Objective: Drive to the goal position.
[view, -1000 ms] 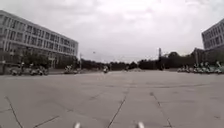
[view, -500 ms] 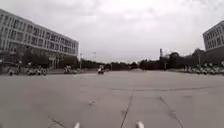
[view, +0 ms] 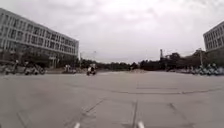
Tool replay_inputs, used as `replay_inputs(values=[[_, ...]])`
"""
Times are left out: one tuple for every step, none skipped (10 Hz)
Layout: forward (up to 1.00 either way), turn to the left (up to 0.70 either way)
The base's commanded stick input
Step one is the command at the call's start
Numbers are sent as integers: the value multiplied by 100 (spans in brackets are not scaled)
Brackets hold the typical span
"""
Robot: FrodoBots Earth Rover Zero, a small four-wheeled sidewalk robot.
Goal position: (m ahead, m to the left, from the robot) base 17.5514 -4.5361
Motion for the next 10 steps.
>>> replay_inputs(values=[[85,27],[85,27],[85,3],[85,0],[85,0],[85,0],[85,0],[85,0],[85,0],[85,3]])
